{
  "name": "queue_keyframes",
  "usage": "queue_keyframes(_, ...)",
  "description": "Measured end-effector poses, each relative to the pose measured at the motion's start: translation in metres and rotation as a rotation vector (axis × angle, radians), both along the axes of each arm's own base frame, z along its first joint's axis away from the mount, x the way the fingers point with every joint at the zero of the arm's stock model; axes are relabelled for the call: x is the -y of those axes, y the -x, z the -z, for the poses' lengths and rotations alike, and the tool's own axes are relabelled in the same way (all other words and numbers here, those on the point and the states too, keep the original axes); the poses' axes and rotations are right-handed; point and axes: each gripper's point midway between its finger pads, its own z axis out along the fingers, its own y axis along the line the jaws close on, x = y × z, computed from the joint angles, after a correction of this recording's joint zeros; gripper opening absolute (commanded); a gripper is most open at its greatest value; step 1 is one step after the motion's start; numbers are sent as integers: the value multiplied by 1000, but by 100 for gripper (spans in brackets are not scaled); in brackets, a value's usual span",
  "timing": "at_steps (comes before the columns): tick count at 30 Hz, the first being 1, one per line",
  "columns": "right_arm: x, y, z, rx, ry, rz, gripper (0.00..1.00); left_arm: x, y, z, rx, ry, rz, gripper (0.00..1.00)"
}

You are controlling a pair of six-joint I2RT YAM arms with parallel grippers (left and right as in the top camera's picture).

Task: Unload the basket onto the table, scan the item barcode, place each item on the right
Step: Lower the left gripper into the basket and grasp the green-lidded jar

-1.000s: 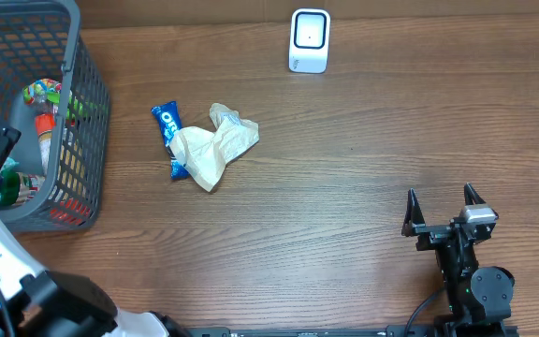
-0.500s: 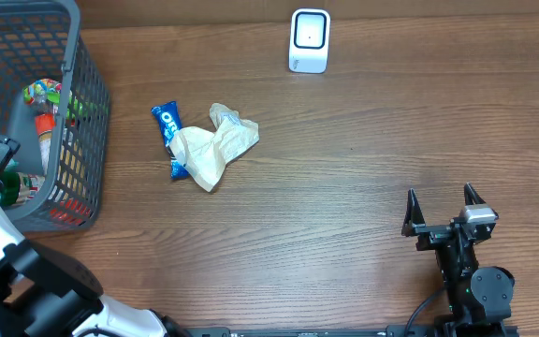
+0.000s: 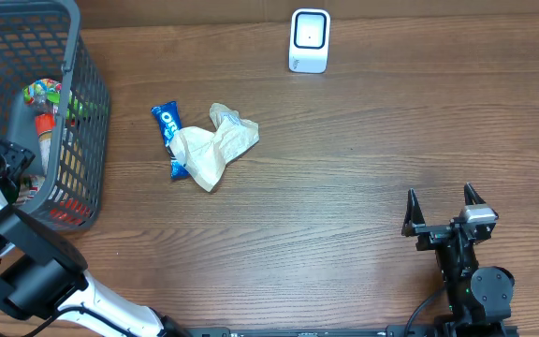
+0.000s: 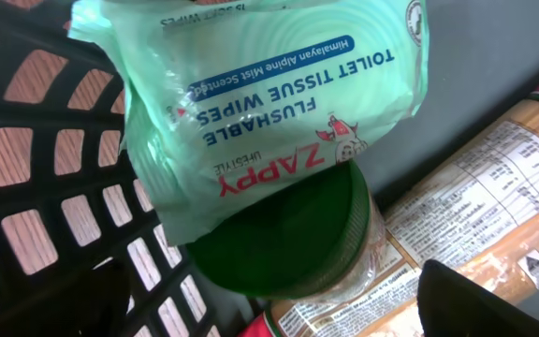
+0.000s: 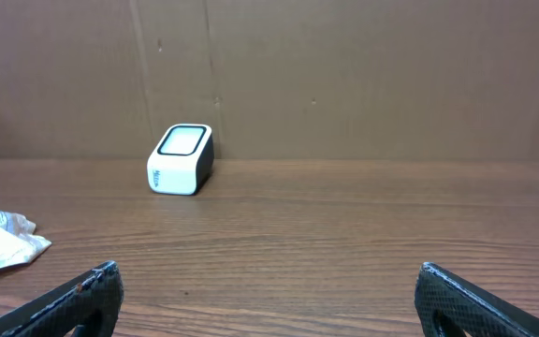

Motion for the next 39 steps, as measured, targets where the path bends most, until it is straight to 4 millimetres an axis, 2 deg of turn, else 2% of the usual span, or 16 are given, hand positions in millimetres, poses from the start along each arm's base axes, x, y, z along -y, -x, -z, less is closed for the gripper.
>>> queue_keyframes(4, 0, 0, 0, 0, 0, 0, 100, 0, 0, 7, -13, 12, 0, 90)
queue_keyframes(12, 0, 0, 0, -1, 0, 0, 100, 1, 1, 38, -69, 64, 0, 90)
queue_keyframes(20, 0, 0, 0, 0, 0, 0, 100, 0, 0, 41, -68, 62, 0, 90)
queue_keyframes(25, 0, 0, 0, -1, 0, 0, 100, -2, -3, 41, -56, 54, -8, 72)
queue_keyframes(30, 0, 0, 0, 0, 0, 0, 100, -4, -4, 40, -47, 48, -14, 59)
queue_keyframes(32, 0, 0, 0, -1, -1, 0, 100, -4, -4, 40, -46, 48, -14, 56)
queue_keyframes(39, 0, 0, 0, 0, 0, 0, 100, 0, -9, 40, -49, 46, 6, 55)
